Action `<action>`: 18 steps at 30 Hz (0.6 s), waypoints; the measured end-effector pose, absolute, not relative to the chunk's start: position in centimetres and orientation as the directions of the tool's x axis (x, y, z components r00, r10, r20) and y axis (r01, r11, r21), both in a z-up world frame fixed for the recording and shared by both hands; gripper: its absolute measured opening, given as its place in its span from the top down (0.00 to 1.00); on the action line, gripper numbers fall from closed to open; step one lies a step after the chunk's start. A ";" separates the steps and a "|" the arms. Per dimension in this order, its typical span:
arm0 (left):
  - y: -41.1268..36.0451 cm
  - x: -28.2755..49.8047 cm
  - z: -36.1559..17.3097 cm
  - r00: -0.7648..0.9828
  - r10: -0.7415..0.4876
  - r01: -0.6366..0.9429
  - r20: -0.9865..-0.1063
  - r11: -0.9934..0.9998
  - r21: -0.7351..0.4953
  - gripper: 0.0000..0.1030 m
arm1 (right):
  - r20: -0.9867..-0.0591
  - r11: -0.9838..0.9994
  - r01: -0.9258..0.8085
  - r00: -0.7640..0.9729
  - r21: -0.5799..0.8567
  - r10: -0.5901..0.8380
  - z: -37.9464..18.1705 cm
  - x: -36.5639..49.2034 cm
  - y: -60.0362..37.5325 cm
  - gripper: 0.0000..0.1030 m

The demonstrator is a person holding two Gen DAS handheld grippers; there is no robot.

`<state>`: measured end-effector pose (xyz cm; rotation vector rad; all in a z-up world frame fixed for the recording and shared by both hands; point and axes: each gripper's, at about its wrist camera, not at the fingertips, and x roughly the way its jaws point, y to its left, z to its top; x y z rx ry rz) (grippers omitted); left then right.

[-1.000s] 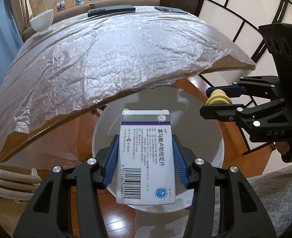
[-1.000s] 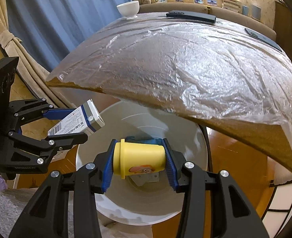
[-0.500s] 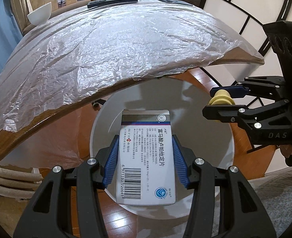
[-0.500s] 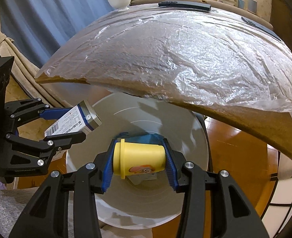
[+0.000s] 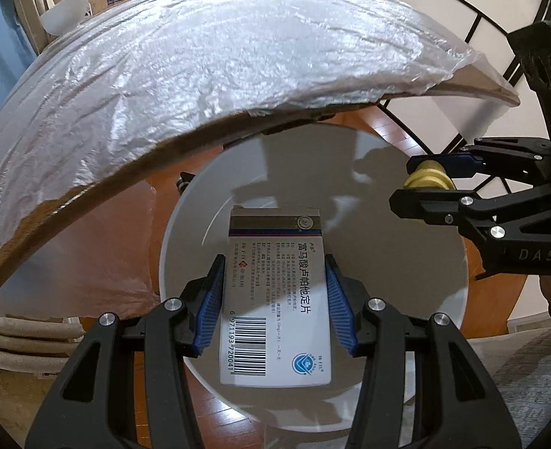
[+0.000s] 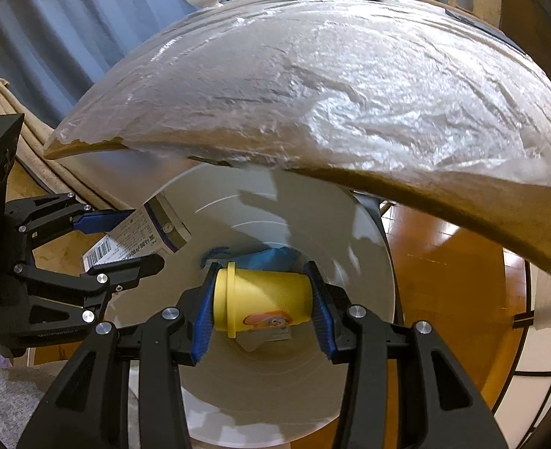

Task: Collect trash
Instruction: 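Carry the medicine box and yellow cup down over the white bin with both tools, then open the left tool dropping the medicine box while the right tool drops the cup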

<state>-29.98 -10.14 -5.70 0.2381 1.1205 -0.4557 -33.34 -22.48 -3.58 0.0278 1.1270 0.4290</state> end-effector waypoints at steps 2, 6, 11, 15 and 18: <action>-10.4 -29.8 -6.1 0.351 -0.229 0.466 -0.908 0.884 -0.043 0.50 | -0.871 0.921 -0.313 0.354 0.234 0.342 -4.0 -33.2 -22.6 0.57; -10.9 -29.7 -6.8 0.345 -0.224 0.467 -0.911 0.883 -0.040 0.50 | -0.875 0.924 -0.303 0.351 0.232 0.335 -4.5 -33.0 -22.8 0.57; -11.4 -29.5 -7.5 0.339 -0.218 0.469 -0.915 0.882 -0.036 0.50 | -0.879 0.927 -0.295 0.346 0.230 0.328 -5.1 -32.9 -22.8 0.57; -11.2 -29.3 -7.7 0.336 -0.215 0.471 -0.917 0.882 -0.034 0.50 | -0.882 0.928 -0.290 0.340 0.232 0.327 -5.4 -32.9 -22.9 0.57; -11.2 -29.2 -8.2 0.330 -0.215 0.474 -0.919 0.880 -0.036 0.50 | -0.884 0.929 -0.289 0.338 0.230 0.324 -5.5 -32.8 -22.8 0.57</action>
